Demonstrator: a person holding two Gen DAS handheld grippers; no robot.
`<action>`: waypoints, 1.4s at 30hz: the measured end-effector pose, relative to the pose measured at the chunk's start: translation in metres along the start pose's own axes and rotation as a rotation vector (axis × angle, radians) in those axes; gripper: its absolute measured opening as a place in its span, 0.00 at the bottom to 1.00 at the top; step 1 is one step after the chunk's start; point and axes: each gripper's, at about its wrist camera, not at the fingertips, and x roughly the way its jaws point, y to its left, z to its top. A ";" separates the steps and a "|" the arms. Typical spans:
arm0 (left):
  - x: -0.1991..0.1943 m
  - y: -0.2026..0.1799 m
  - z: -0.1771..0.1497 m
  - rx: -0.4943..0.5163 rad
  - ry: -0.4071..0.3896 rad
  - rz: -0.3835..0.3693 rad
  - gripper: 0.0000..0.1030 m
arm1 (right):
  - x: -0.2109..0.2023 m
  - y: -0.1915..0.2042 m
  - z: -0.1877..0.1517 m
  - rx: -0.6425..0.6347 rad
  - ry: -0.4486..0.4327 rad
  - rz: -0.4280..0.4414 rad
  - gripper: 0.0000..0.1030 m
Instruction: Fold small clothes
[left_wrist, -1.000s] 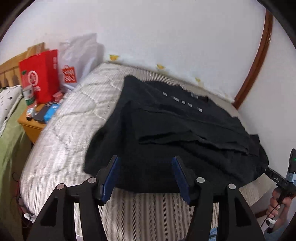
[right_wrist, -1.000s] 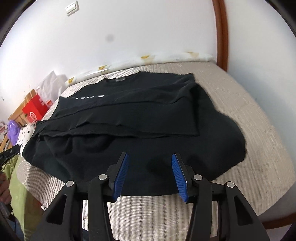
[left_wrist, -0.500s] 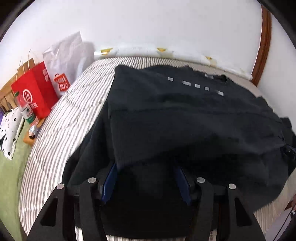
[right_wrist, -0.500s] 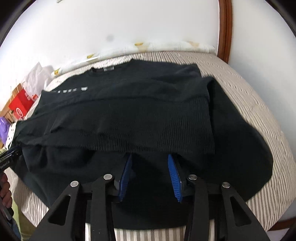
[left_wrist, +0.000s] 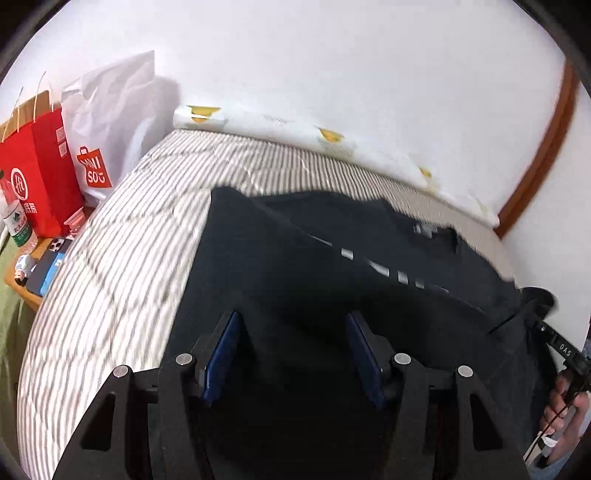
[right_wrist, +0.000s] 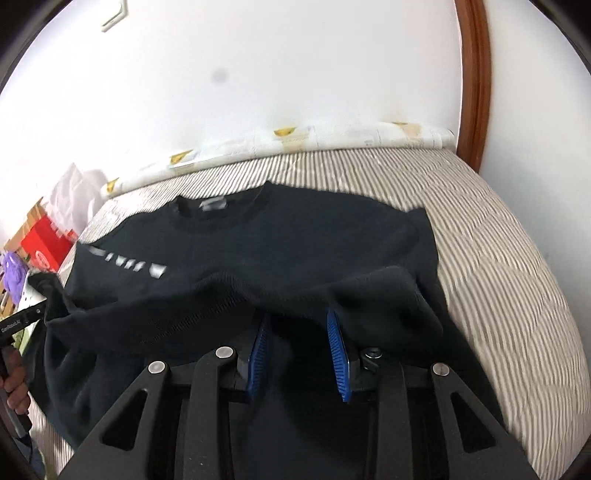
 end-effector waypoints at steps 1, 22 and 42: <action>0.001 0.002 0.006 -0.009 -0.004 -0.003 0.55 | 0.005 -0.002 0.011 0.009 -0.007 -0.002 0.29; 0.051 -0.007 0.032 0.181 0.126 0.029 0.21 | 0.044 -0.038 0.025 -0.069 0.074 0.002 0.60; 0.026 0.012 0.028 0.075 0.101 -0.097 0.24 | 0.008 -0.057 0.057 -0.047 -0.110 0.039 0.16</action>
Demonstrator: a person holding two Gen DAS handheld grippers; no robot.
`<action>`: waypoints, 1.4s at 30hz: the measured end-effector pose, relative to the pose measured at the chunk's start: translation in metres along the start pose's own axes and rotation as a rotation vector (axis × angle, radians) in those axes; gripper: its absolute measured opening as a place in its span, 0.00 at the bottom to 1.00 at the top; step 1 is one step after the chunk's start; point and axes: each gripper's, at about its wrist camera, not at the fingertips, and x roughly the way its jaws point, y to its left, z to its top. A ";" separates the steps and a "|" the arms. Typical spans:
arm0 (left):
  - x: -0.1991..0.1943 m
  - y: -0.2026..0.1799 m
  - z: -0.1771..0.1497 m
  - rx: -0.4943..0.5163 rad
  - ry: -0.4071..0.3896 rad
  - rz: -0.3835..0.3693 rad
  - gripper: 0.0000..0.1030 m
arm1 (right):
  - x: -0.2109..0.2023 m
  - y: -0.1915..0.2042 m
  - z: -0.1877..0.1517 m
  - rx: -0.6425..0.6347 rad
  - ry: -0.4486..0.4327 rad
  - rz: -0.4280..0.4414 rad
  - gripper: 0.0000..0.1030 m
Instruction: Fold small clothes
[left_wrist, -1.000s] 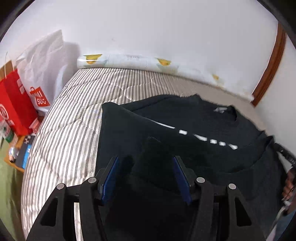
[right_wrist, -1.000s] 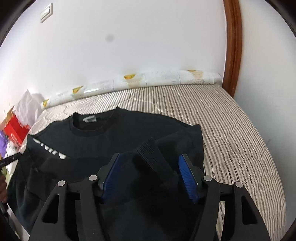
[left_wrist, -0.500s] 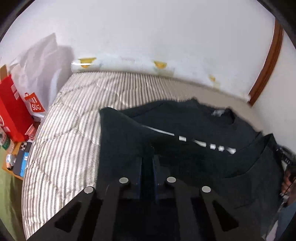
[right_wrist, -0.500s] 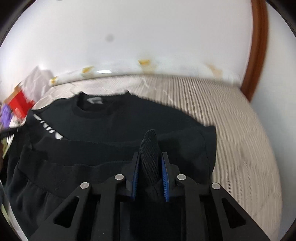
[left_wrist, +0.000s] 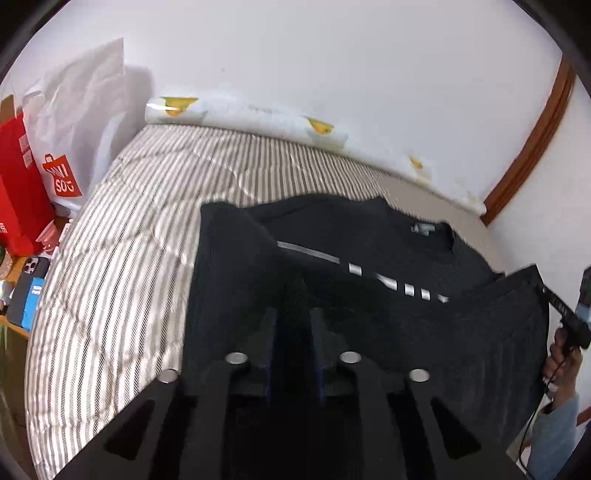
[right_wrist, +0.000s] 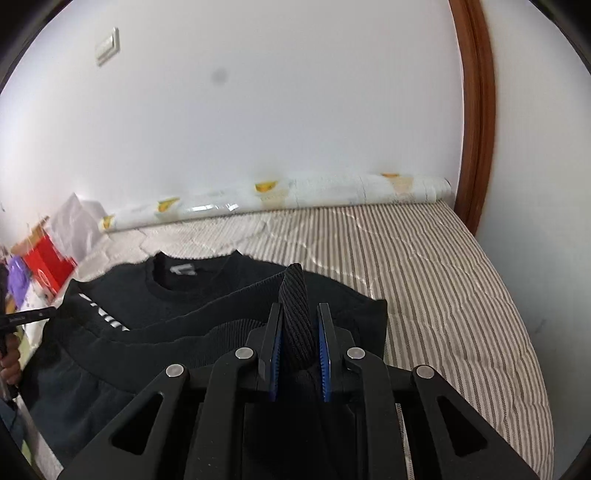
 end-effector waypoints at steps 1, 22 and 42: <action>0.000 -0.002 -0.003 0.011 0.002 0.003 0.25 | 0.002 -0.002 -0.002 0.008 0.006 -0.001 0.16; -0.042 -0.012 0.029 0.080 -0.231 0.008 0.09 | -0.017 -0.008 0.010 0.028 -0.058 0.011 0.17; 0.072 0.000 0.054 0.030 -0.050 0.183 0.11 | 0.112 -0.021 0.007 0.043 0.176 -0.122 0.17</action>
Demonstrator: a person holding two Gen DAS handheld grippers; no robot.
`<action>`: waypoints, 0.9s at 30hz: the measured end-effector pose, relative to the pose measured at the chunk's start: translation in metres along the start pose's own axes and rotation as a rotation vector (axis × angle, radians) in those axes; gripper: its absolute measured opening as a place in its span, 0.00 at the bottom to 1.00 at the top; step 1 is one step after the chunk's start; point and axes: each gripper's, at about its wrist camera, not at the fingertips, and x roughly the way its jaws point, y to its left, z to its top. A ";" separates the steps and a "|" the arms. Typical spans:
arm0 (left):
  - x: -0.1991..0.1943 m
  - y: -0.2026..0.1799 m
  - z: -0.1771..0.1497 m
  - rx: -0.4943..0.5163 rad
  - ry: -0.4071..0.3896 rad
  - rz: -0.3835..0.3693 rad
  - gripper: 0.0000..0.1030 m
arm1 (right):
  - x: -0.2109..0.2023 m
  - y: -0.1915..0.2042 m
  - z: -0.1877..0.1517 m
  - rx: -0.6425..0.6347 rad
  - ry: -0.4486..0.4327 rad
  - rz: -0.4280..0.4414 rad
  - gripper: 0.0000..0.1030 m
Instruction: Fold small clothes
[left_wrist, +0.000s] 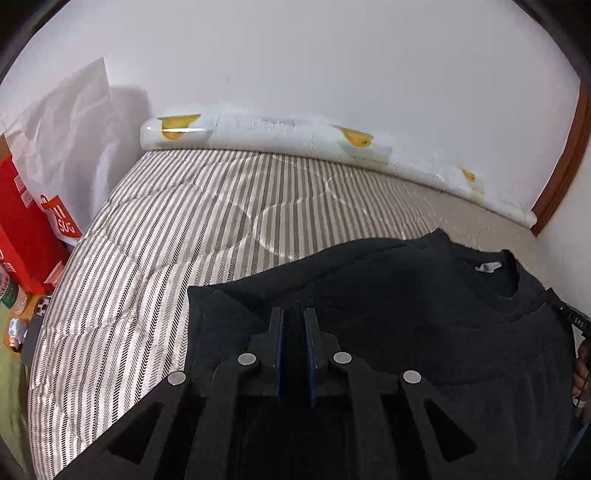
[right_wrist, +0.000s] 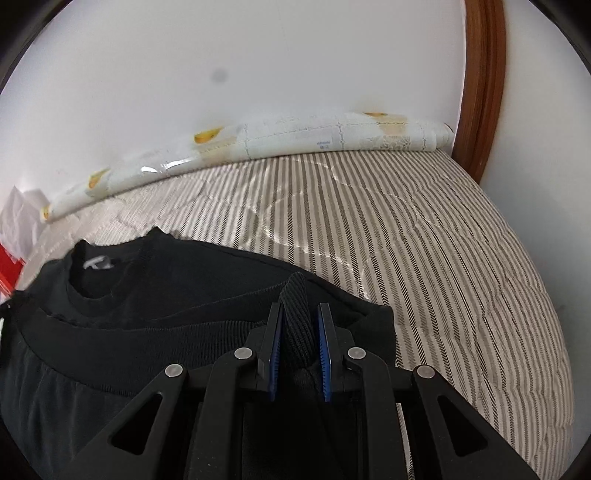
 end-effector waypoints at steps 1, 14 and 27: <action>0.000 0.000 0.000 0.001 -0.001 0.004 0.13 | 0.002 0.001 0.000 -0.007 0.006 -0.010 0.17; -0.056 -0.005 -0.036 0.005 -0.016 0.002 0.54 | -0.066 0.029 -0.023 -0.111 -0.070 -0.129 0.45; -0.132 0.001 -0.097 -0.024 -0.092 0.039 0.54 | -0.123 0.138 -0.069 -0.175 -0.128 0.020 0.51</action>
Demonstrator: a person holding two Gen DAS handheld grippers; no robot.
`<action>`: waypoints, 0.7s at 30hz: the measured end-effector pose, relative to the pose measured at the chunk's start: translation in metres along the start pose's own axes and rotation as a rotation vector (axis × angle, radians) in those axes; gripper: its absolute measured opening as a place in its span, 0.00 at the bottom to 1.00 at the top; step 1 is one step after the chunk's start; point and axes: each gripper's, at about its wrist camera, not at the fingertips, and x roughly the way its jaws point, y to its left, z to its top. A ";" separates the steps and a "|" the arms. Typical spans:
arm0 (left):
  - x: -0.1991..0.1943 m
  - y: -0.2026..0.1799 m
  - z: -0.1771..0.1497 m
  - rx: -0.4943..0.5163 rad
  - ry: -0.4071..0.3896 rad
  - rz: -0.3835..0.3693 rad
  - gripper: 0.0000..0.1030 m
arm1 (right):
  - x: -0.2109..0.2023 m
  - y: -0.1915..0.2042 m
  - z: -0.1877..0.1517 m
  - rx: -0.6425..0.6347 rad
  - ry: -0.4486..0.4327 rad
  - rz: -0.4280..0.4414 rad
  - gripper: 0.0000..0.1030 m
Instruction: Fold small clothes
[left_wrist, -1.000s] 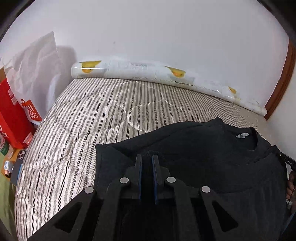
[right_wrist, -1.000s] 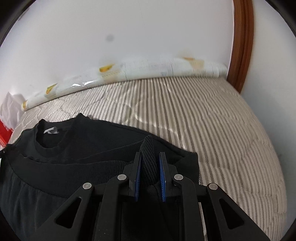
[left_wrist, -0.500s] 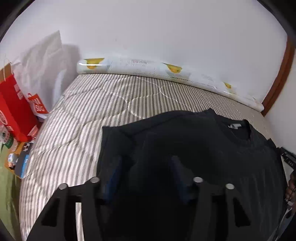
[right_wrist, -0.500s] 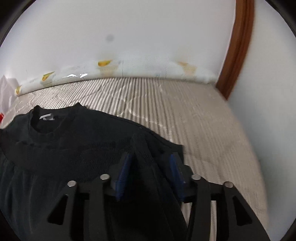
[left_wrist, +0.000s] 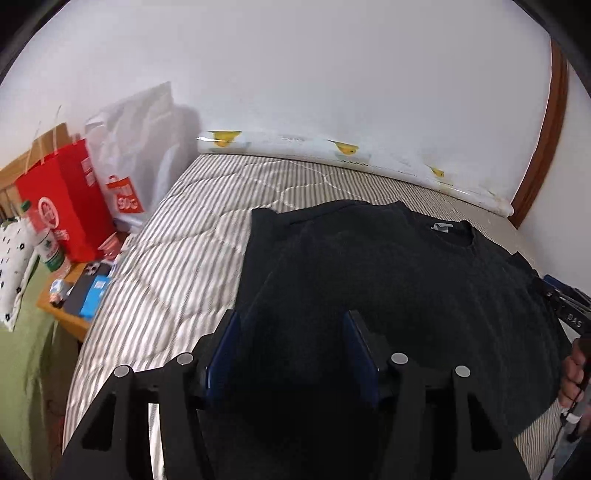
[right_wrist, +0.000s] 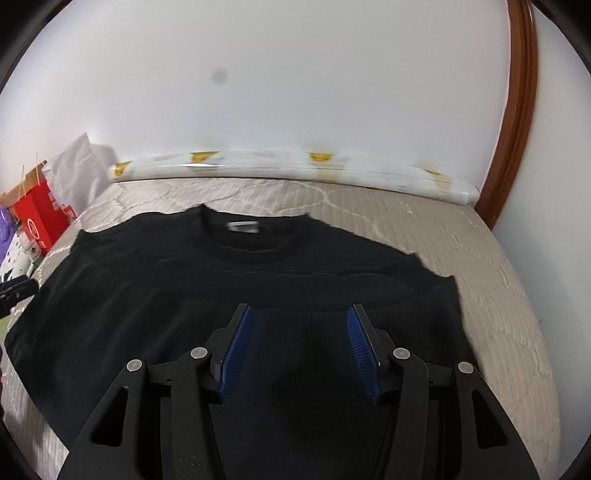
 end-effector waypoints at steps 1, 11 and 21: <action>-0.004 0.005 -0.004 -0.010 0.003 -0.002 0.54 | -0.001 0.011 -0.002 0.002 -0.001 0.013 0.51; -0.038 0.050 -0.064 -0.099 0.043 -0.054 0.54 | 0.030 0.071 -0.015 0.004 0.077 0.083 0.51; -0.047 0.062 -0.108 -0.200 0.083 -0.190 0.54 | 0.036 0.078 -0.036 -0.018 0.130 0.028 0.51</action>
